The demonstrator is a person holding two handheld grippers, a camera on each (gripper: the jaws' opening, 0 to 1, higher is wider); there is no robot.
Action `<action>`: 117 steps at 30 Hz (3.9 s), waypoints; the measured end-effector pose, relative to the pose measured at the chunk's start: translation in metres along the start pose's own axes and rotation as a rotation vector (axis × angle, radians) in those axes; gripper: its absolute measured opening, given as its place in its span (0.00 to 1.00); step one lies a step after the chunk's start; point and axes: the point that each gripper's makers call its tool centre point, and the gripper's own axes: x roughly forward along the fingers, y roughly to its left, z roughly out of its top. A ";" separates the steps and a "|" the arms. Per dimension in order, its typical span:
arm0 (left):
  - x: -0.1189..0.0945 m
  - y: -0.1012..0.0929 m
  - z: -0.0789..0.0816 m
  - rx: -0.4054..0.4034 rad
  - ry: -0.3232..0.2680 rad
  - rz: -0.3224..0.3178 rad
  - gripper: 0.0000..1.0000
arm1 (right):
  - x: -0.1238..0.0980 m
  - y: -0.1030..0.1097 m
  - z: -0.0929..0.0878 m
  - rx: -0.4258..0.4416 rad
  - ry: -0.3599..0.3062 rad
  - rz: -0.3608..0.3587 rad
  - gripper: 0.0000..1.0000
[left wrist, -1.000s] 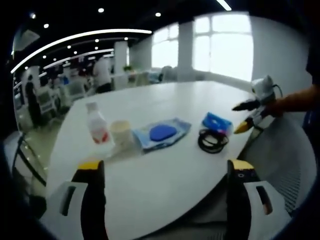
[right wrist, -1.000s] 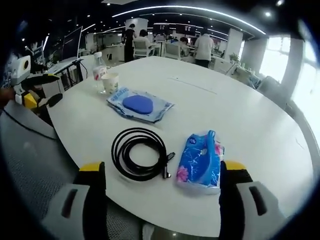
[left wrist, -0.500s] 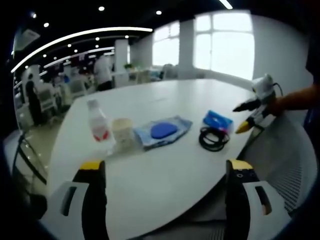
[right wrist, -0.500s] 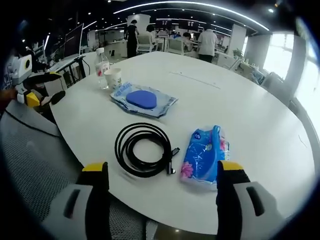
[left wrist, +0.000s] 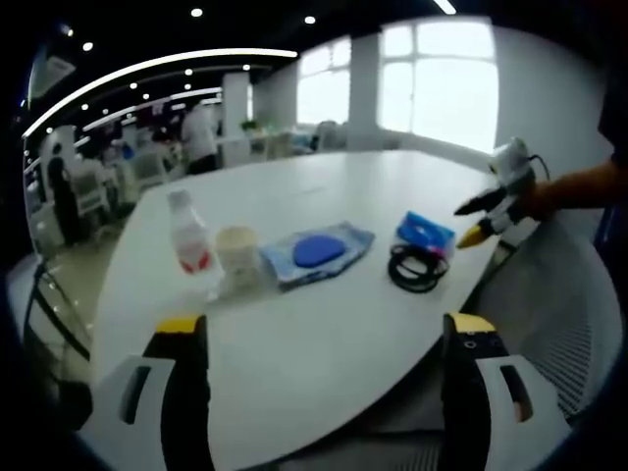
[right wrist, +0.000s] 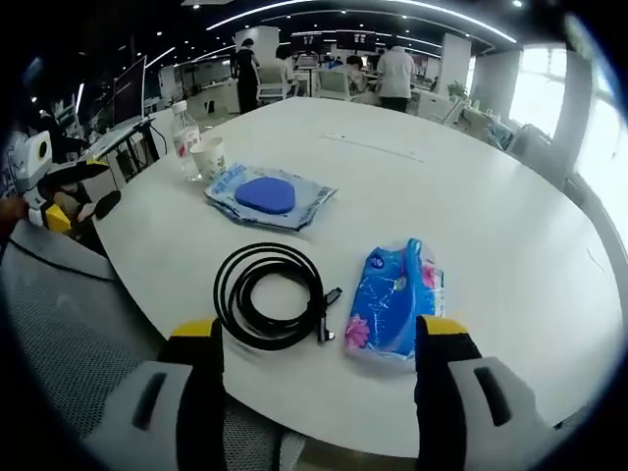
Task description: Arrange the tabletop items into an orderly group along one side of the table until the central work area is clear of visible clutter.
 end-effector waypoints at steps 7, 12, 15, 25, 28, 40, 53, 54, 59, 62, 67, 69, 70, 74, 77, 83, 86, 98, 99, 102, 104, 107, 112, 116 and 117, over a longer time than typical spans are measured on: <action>0.000 0.000 0.000 -0.003 -0.002 -0.001 0.95 | 0.002 -0.018 0.002 -0.036 0.021 -0.022 0.69; 0.000 0.000 0.000 -0.005 -0.002 0.001 0.94 | 0.006 -0.032 0.003 -0.050 0.035 -0.036 0.64; 0.000 0.000 -0.001 -0.007 0.007 -0.001 0.92 | 0.009 -0.037 0.005 -0.050 0.039 -0.037 0.60; 0.000 0.001 -0.005 -0.009 0.023 0.002 0.90 | 0.024 -0.059 0.005 -0.062 0.079 -0.039 0.50; -0.001 0.002 -0.005 -0.010 0.024 0.005 0.89 | 0.030 -0.064 0.003 -0.058 0.093 -0.031 0.46; -0.001 0.003 -0.006 -0.012 0.032 0.012 0.85 | 0.046 -0.080 -0.005 -0.061 0.155 -0.029 0.36; -0.001 0.005 -0.008 -0.017 0.045 0.024 0.80 | 0.065 -0.089 -0.001 -0.106 0.208 -0.015 0.23; -0.001 0.005 -0.008 -0.017 0.046 0.026 0.80 | 0.066 -0.089 -0.002 -0.114 0.214 -0.016 0.22; -0.001 0.006 -0.009 -0.020 0.050 0.034 0.79 | 0.073 -0.093 -0.002 -0.121 0.227 -0.026 0.18; -0.001 0.007 -0.010 -0.020 0.051 0.037 0.78 | 0.077 -0.094 -0.005 -0.117 0.241 -0.027 0.16; -0.002 0.008 -0.011 -0.025 0.062 0.040 0.76 | 0.082 -0.096 -0.011 -0.097 0.275 -0.035 0.12; -0.002 0.008 -0.012 -0.025 0.064 0.041 0.76 | 0.083 -0.096 -0.013 -0.093 0.283 -0.031 0.11; -0.002 0.008 -0.012 -0.025 0.066 0.041 0.75 | 0.083 -0.095 -0.014 -0.091 0.292 -0.026 0.09; -0.002 0.009 -0.012 -0.025 0.068 0.043 0.74 | 0.083 -0.092 -0.015 -0.091 0.297 -0.010 0.00; -0.002 0.009 -0.012 -0.026 0.068 0.043 0.74 | 0.083 -0.091 -0.014 -0.099 0.297 -0.002 0.00; -0.002 0.008 -0.013 -0.023 0.070 0.035 0.73 | 0.077 -0.083 -0.013 -0.134 0.288 0.029 0.00; -0.002 0.007 -0.013 -0.022 0.071 0.032 0.72 | 0.074 -0.081 -0.011 -0.159 0.284 0.033 0.00; -0.001 0.005 -0.013 -0.018 0.078 0.019 0.72 | 0.063 -0.078 0.013 -0.271 0.233 0.057 0.00; -0.001 0.005 -0.013 -0.018 0.078 0.019 0.72 | 0.062 -0.077 0.016 -0.281 0.230 0.058 0.00; -0.001 0.005 -0.014 -0.018 0.078 0.019 0.72 | 0.060 -0.076 0.026 -0.319 0.217 0.070 0.00; -0.001 0.005 -0.014 -0.018 0.078 0.019 0.72 | 0.059 -0.075 0.031 -0.336 0.214 0.077 0.00; -0.001 0.005 -0.014 -0.018 0.080 0.019 0.72 | 0.056 -0.075 0.039 -0.380 0.205 0.090 0.00; -0.002 0.005 -0.014 -0.020 0.078 0.022 0.72 | 0.051 -0.075 0.050 -0.457 0.206 0.118 0.00; -0.001 0.005 -0.014 -0.019 0.079 0.022 0.72 | 0.048 -0.076 0.059 -0.504 0.204 0.128 0.00; -0.001 0.005 -0.014 -0.020 0.079 0.022 0.72 | 0.047 -0.076 0.062 -0.510 0.200 0.130 0.00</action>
